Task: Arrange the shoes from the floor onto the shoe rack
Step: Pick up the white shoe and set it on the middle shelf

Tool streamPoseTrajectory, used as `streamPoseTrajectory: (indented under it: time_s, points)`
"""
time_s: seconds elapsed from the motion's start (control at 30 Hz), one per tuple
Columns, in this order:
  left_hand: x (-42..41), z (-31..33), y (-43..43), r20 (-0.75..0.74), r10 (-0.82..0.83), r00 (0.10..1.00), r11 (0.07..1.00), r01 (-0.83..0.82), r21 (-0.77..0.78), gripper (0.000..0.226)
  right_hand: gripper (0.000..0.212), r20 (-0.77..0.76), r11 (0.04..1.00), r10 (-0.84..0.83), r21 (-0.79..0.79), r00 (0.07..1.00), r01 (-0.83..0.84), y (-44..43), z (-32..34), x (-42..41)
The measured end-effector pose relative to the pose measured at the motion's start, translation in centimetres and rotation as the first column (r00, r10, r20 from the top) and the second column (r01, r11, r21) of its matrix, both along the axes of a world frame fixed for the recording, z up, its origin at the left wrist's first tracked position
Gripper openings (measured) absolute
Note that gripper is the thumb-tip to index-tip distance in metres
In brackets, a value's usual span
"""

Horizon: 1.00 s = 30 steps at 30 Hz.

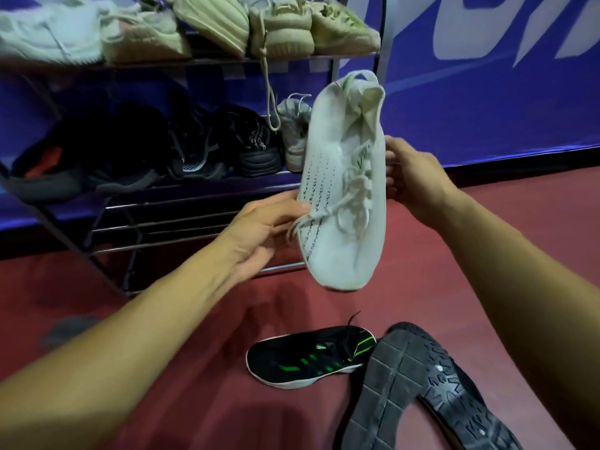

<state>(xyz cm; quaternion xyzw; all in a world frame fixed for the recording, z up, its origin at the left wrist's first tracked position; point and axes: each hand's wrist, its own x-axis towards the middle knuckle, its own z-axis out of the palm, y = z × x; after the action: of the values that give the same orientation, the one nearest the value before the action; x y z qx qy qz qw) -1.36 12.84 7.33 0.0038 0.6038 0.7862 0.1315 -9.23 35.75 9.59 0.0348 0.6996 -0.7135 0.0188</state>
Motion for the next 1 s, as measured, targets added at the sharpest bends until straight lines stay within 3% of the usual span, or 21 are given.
streamPoseTrajectory:
  time_s: [0.1, 0.17, 0.2, 0.33, 0.4, 0.53, 0.63, 0.73, 0.83, 0.93, 1.0]
  points:
    - [-1.6, 1.5, 1.5, 0.002, 0.13, 0.992, 0.991, -0.13, 0.012, 0.014, 0.054, 0.063, 0.994, 0.046, -0.106, 0.997, -0.039, -0.2, -0.7, 0.6]
    - [-2.7, 2.3, 2.1, -0.001, 0.21, 0.978, 0.978, -0.21, -0.012, 0.018, 0.085, 0.08, 0.984, 0.098, -0.155, 0.992, -0.085, -0.2, -1.1, 1.1]
    - [-3.2, 2.7, 2.4, -0.008, 0.247, 0.969, 0.969, -0.247, -0.006, 0.02, 0.088, 0.076, 0.981, 0.118, -0.16, 0.99, -0.105, -0.1, -1.3, 1.2]
    - [-4.9, 4.0, 3.3, -0.014, 0.369, 0.929, 0.927, -0.367, 0.074, 0.007, 0.033, 0.046, 0.942, 0.233, -0.26, 0.971, -0.213, 0.8, -1.8, 1.0]
    - [-5.7, 4.4, 3.8, -0.016, 0.411, 0.912, 0.908, -0.407, 0.102, 0.014, 0.024, 0.052, 0.903, 0.34, -0.297, 0.939, -0.31, 1.4, -1.9, 1.0]
    - [-6.5, 4.0, 4.6, -0.012, 0.46, 0.888, 0.883, -0.456, 0.109, 0.021, 0.006, 0.108, 0.909, 0.402, -0.165, 0.909, -0.382, 1.2, -1.8, 0.8]
    - [-6.2, 3.1, 4.8, -0.013, 0.419, 0.908, 0.903, -0.415, 0.111, 0.029, 0.016, 0.099, 0.934, 0.291, -0.244, 0.952, -0.26, 0.7, -2.2, 0.0]
    - [-5.8, 2.2, 5.1, -0.055, 0.331, 0.942, 0.94, -0.334, -0.066, 0.031, 0.001, 0.071, 0.907, 0.259, -0.362, 0.963, -0.217, 0.2, -2.5, -0.8]
    - [-5.4, 2.3, 6.4, -0.026, 0.249, 0.968, 0.966, -0.251, -0.07, 0.021, 0.008, 0.061, 0.922, 0.206, -0.347, 0.977, -0.173, -0.5, -2.6, -1.6]
    - [-6.0, 3.2, 7.5, 0.011, 0.268, 0.963, 0.962, -0.267, -0.052, 0.021, 0.002, 0.064, 0.937, 0.123, -0.336, 0.99, -0.094, -1.2, -2.5, -2.3]
    - [-6.7, 3.6, 8.1, 0.045, 0.294, 0.955, 0.954, -0.29, -0.069, 0.025, 0.012, 0.072, 0.943, 0.061, -0.33, 0.996, -0.034, -1.4, -2.5, -2.8]
